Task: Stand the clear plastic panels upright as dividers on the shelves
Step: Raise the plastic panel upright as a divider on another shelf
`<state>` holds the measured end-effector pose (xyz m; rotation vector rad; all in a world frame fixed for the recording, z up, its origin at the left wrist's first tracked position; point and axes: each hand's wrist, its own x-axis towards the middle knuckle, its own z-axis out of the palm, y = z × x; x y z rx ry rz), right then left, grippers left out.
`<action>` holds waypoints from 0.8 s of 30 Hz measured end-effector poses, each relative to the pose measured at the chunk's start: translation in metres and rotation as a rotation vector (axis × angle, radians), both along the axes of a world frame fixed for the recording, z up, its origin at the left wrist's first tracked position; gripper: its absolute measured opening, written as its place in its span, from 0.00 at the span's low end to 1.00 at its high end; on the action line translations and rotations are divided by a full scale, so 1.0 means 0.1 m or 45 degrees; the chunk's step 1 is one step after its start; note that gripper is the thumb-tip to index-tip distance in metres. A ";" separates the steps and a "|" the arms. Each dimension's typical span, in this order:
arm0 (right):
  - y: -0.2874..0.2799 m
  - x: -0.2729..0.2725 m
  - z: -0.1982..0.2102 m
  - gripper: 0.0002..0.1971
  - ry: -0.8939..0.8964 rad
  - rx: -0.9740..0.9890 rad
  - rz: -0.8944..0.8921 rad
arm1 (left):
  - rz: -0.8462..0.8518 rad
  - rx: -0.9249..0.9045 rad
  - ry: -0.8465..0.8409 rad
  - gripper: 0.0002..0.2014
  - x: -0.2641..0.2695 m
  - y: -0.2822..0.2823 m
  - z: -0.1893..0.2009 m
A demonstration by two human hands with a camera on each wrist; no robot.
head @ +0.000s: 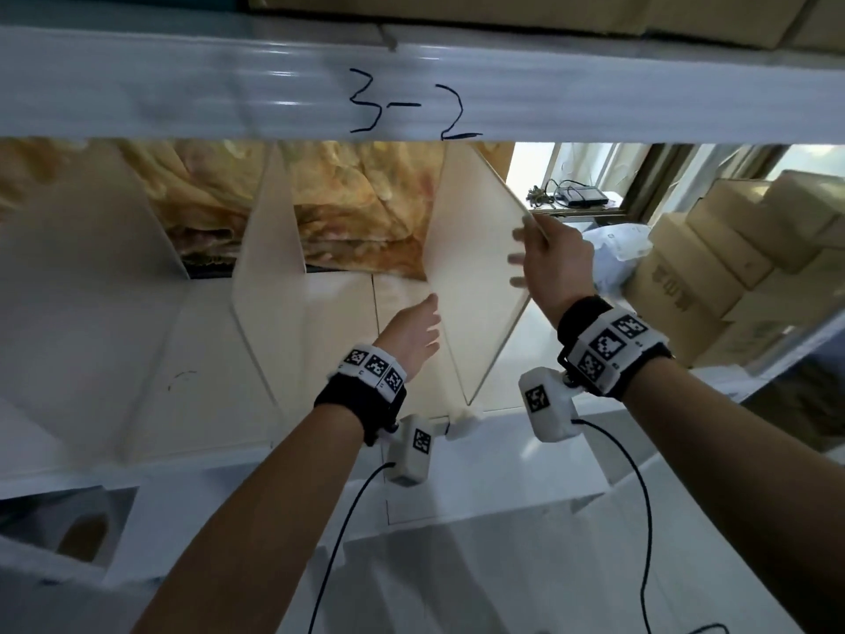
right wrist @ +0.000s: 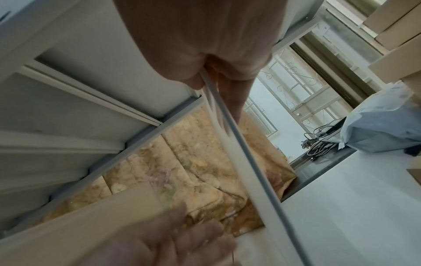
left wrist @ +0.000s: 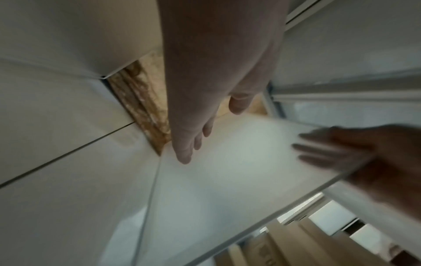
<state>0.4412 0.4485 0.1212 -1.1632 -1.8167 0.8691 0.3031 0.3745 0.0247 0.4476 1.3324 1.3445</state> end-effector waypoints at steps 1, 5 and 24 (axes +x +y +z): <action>-0.04 0.03 0.01 0.16 0.023 0.006 -0.010 | -0.015 -0.073 0.016 0.32 0.03 0.01 -0.12; -0.11 0.09 -0.05 0.16 0.050 0.081 -0.024 | -0.023 -0.250 0.026 0.32 0.14 0.05 -0.48; -0.09 0.18 -0.14 0.15 0.016 0.174 0.010 | -0.034 -0.250 -0.240 0.17 0.38 0.26 -0.83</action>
